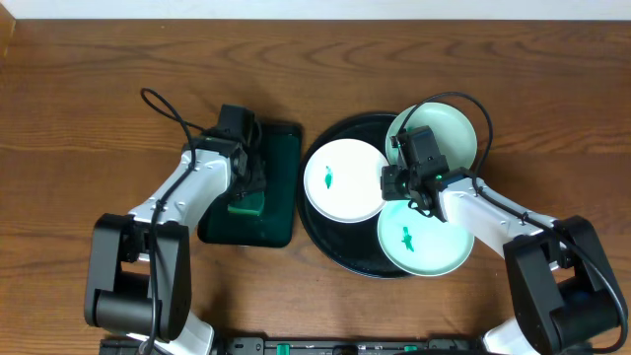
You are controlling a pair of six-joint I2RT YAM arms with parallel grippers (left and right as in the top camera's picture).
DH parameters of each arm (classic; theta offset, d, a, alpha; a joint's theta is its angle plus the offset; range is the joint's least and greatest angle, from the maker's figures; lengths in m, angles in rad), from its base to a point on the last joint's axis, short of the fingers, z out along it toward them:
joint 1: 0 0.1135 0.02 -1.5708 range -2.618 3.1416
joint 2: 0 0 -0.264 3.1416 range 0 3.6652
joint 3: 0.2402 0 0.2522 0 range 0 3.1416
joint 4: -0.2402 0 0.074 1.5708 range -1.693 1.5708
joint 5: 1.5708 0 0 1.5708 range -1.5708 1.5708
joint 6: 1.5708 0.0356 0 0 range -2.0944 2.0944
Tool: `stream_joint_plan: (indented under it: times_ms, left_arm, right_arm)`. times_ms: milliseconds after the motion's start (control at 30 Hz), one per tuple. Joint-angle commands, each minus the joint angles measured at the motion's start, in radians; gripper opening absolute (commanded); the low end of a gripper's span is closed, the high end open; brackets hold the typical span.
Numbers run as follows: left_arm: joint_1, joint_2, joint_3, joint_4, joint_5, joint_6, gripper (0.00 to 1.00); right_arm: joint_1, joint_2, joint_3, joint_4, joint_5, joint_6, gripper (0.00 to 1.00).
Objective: Clean dirty plates on tray and stack at the side
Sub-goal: 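Lower the left gripper into the water tray and grasp the green sponge, then lift the green sponge out of the water with the left gripper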
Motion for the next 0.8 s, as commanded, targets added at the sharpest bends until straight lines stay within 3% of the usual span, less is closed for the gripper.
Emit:
stream_joint_plan:
  times_ms: [0, 233, 567, 767]
  left_arm:
    - [0.003, 0.011, -0.026, 0.021, -0.016, -0.016, 0.43]
    - [0.002, 0.013, -0.091, 0.091, -0.016, -0.016, 0.42]
    - [0.002, 0.011, -0.081, 0.084, -0.016, 0.021, 0.07]
    - [0.002, -0.075, -0.047, 0.032, -0.016, 0.064, 0.08]
  right_arm:
    - [0.013, 0.008, -0.006, 0.003, -0.001, -0.004, 0.13]
    - [0.013, 0.008, -0.006, 0.003, -0.001, -0.004, 0.14]
    - [0.013, 0.008, -0.006, 0.004, -0.001, -0.004, 0.14]
    - [0.013, 0.008, -0.006, 0.006, -0.001, -0.004, 0.13]
